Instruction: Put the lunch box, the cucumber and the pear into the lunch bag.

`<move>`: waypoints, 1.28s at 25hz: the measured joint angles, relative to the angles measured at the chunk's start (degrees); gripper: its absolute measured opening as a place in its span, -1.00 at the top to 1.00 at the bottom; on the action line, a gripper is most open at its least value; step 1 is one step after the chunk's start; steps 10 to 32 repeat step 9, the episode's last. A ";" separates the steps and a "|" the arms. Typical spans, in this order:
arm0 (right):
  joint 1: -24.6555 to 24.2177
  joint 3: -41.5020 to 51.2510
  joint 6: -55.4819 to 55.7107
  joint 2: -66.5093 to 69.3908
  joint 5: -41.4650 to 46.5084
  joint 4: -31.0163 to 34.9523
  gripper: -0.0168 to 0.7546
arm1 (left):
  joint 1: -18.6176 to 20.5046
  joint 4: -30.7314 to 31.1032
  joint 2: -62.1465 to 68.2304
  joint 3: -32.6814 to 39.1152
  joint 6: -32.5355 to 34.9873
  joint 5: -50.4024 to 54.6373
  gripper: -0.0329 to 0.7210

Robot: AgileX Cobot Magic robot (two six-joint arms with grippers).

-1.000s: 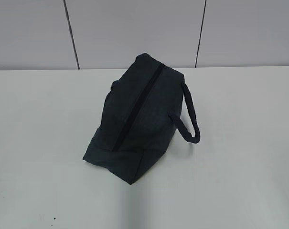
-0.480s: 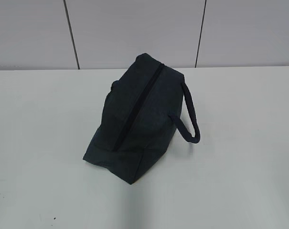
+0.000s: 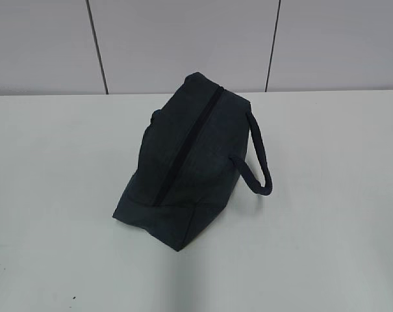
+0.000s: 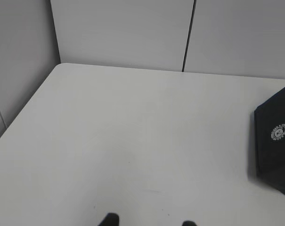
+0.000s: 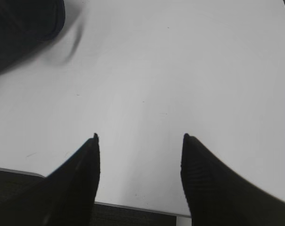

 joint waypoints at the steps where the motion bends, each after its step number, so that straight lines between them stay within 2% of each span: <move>1: 0.00 0.00 0.00 0.00 0.00 0.00 -0.17 | 0.00 0.00 0.00 0.00 0.00 0.00 0.23; 32: -0.08 0.00 0.00 0.00 0.00 0.00 -0.17 | 0.00 0.00 0.00 0.00 0.00 0.00 0.23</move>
